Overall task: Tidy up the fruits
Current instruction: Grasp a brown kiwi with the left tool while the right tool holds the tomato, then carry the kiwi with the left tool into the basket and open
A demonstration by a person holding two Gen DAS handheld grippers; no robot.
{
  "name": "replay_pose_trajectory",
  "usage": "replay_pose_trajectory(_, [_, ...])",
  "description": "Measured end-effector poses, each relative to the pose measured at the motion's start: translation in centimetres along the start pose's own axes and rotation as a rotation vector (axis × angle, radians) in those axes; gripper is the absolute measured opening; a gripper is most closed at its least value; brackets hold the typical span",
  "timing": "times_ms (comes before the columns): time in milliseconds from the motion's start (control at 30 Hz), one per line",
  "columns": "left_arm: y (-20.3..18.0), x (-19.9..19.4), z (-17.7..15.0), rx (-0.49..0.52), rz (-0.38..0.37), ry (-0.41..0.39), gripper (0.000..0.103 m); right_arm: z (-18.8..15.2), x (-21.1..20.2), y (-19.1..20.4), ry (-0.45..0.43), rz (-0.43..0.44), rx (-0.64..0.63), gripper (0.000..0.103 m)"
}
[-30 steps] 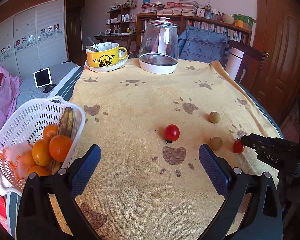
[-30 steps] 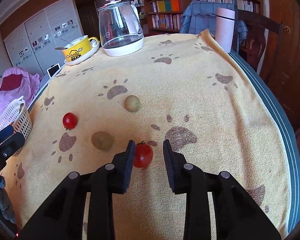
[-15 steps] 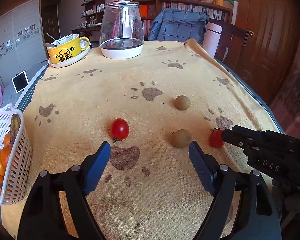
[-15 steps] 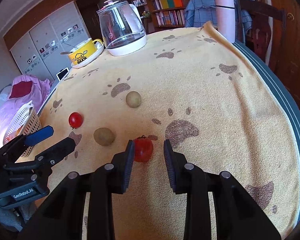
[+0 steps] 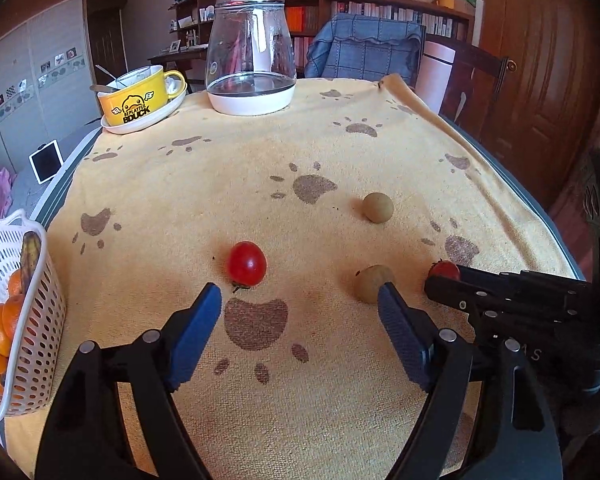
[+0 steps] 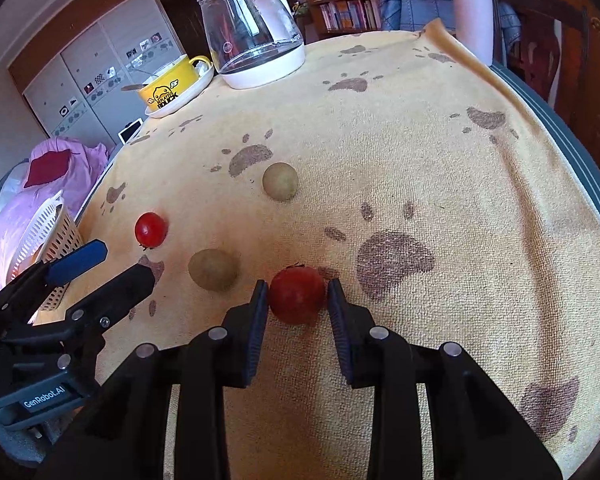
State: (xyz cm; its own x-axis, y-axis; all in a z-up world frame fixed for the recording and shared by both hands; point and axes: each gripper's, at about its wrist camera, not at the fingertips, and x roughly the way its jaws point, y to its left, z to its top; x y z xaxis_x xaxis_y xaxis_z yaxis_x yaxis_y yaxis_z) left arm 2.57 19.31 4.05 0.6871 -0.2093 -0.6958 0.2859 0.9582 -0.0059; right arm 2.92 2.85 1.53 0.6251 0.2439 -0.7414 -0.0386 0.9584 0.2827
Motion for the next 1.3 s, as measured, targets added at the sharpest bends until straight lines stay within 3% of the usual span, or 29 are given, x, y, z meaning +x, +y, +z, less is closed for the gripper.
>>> replay_pose_trajectory(167, [-0.1, 0.4, 0.0, -0.002, -0.001, 0.008, 0.082, 0.1, 0.3, 0.3, -0.006, -0.016, -0.02, 0.03])
replay_pose_trajectory(267, [-0.4, 0.7, 0.0, 0.004, -0.008, 0.019, 0.074, -0.1, -0.1, 0.4, -0.019, -0.023, -0.034, 0.028])
replay_pose_trajectory(467, [-1.4, 1.5, 0.2, 0.011, -0.046, 0.043, 0.068, 0.2, -1.9, -1.6, -0.111, -0.06, 0.041, 0.028])
replay_pose_trajectory(767, [-2.9, 3.7, 0.6, 0.005, -0.114, 0.085, 0.059, 0.2, -2.1, -3.4, -0.134, -0.046, 0.119, 0.028])
replay_pose_trajectory(967, [-3.4, 4.7, 0.7, 0.0, -0.118, 0.087, 0.042, -0.1, -2.1, -3.3, -0.133, -0.034, 0.114, 0.028])
replay_pose_trajectory(1033, [-3.6, 4.7, 0.8, -0.002, -0.141, 0.084, 0.029, -0.1, -2.0, -3.2, -0.135, -0.035, 0.11, 0.028])
replay_pose_trajectory(1300, [-3.5, 3.4, 0.6, -0.001, -0.124, 0.056, 0.029, -0.1, -2.2, -3.2, -0.141, -0.034, 0.109, 0.028])
